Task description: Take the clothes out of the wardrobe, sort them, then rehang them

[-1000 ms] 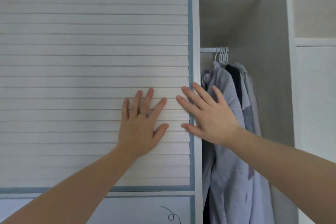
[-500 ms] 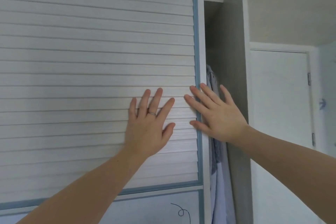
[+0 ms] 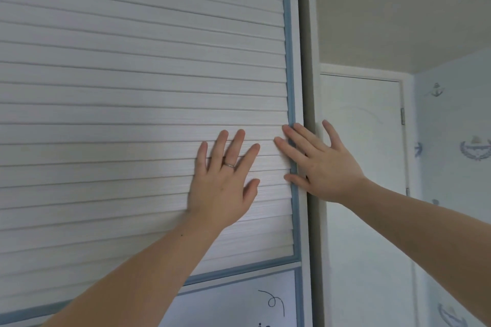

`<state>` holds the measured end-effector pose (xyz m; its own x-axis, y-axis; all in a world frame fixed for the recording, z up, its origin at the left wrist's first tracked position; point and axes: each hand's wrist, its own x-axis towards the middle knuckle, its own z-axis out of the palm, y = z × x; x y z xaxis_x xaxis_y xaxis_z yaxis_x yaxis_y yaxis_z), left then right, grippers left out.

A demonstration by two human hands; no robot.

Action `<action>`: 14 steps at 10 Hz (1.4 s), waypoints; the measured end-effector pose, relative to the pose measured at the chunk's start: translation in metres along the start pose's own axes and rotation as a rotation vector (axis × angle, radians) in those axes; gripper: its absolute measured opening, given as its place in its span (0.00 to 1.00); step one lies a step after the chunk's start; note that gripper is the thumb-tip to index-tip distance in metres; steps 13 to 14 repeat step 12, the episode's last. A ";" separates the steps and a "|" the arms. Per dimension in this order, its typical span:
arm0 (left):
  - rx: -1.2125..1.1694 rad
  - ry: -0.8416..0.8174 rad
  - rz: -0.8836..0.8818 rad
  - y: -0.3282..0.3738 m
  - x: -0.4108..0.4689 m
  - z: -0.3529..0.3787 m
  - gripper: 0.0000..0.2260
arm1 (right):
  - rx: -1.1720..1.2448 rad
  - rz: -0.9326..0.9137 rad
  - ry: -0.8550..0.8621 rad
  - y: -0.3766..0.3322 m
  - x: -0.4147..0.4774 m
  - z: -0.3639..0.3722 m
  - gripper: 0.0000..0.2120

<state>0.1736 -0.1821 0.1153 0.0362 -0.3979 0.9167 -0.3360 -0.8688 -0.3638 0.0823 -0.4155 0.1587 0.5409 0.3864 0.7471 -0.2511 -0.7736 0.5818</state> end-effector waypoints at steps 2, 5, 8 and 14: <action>0.019 -0.019 0.014 0.013 0.005 0.007 0.30 | -0.008 0.009 -0.010 0.016 -0.009 0.008 0.36; 0.021 0.005 0.026 0.015 0.006 0.012 0.29 | 0.042 0.019 -0.016 0.024 -0.012 0.014 0.36; 0.041 -0.155 0.026 0.017 0.008 -0.006 0.32 | 0.126 0.063 -0.017 0.017 -0.015 0.013 0.37; -0.214 -0.398 -0.048 0.019 -0.016 -0.075 0.27 | 0.672 0.162 0.034 -0.020 -0.046 0.005 0.30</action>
